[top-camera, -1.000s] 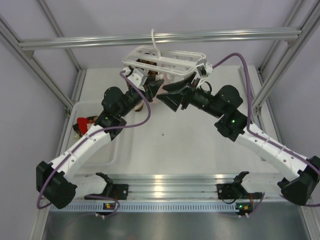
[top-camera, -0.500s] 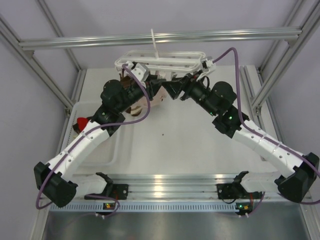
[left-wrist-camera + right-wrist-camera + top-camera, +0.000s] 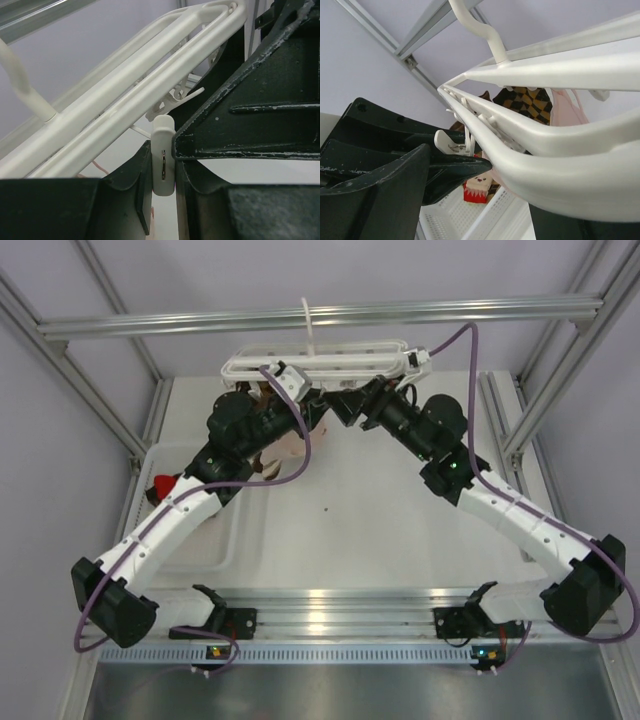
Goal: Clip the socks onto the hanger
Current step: Open the clamp at the hanger.
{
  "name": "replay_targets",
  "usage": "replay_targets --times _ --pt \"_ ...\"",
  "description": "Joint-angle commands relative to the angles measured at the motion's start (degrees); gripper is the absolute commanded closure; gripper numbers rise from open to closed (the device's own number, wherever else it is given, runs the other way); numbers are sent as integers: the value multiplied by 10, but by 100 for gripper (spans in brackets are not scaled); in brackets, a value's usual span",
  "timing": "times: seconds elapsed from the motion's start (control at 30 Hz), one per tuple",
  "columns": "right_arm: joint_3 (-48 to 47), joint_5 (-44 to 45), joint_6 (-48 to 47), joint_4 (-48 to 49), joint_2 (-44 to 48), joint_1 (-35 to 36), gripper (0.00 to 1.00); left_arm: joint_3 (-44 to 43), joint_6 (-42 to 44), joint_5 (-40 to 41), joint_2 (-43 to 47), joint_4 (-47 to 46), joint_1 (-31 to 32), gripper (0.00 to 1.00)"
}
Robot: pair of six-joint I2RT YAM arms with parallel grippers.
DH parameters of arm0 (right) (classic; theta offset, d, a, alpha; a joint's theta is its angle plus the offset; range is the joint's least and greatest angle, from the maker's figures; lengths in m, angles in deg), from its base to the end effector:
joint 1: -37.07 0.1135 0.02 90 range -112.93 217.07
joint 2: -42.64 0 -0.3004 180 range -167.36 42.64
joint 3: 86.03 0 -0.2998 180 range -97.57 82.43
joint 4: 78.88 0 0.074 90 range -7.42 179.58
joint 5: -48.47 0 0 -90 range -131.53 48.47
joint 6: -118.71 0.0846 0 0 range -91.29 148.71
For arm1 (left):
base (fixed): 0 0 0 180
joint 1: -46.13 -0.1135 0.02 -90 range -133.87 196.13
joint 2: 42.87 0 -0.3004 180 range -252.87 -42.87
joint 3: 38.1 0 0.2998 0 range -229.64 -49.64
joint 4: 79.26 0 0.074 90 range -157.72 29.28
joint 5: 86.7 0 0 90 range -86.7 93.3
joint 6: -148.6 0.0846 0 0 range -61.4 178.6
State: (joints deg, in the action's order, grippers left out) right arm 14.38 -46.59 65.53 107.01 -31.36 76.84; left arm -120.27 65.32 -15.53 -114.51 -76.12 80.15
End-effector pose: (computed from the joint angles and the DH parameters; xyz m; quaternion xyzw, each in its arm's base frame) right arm 0.2955 0.2557 0.4630 -0.0504 0.6311 0.5013 0.5898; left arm 0.2938 -0.2313 0.4732 0.3419 0.5677 -0.2798 0.6947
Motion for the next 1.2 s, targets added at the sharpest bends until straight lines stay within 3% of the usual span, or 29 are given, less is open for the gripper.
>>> replay_targets --times 0.0,0.2,0.4,0.47,0.57,0.63,0.8,0.93,0.97,1.03,1.17 --pt "-34 -28 21 40 -14 -7 28 -23 12 -66 -5 44 24 97" --pt "-40 -23 21 47 -25 -7 28 -34 30 -67 -11 67 32 97" --pt "-52 -34 19 52 -39 -6 35 -43 49 -62 -18 99 43 96" --pt "-55 -37 16 52 -42 -7 43 -46 55 -61 -20 101 46 96" --pt "-56 -40 2 47 -44 -6 44 -59 69 -59 -27 121 52 95" --pt "-54 -44 -4 46 -44 -6 55 -62 69 -59 -30 126 54 95" --pt "-56 -52 -12 29 -41 -7 70 -62 63 -45 -31 124 54 93" --pt "-51 -58 -13 25 -33 -11 92 -63 51 -30 -32 124 54 93" --pt "-49 -59 -12 26 -34 -12 95 -62 49 -25 -32 124 54 90" --pt "-46 -65 -3 25 -33 -19 100 -61 36 -13 -32 122 54 73" --pt "-45 -78 14 26 -35 -33 100 -50 20 12 -21 118 54 54"
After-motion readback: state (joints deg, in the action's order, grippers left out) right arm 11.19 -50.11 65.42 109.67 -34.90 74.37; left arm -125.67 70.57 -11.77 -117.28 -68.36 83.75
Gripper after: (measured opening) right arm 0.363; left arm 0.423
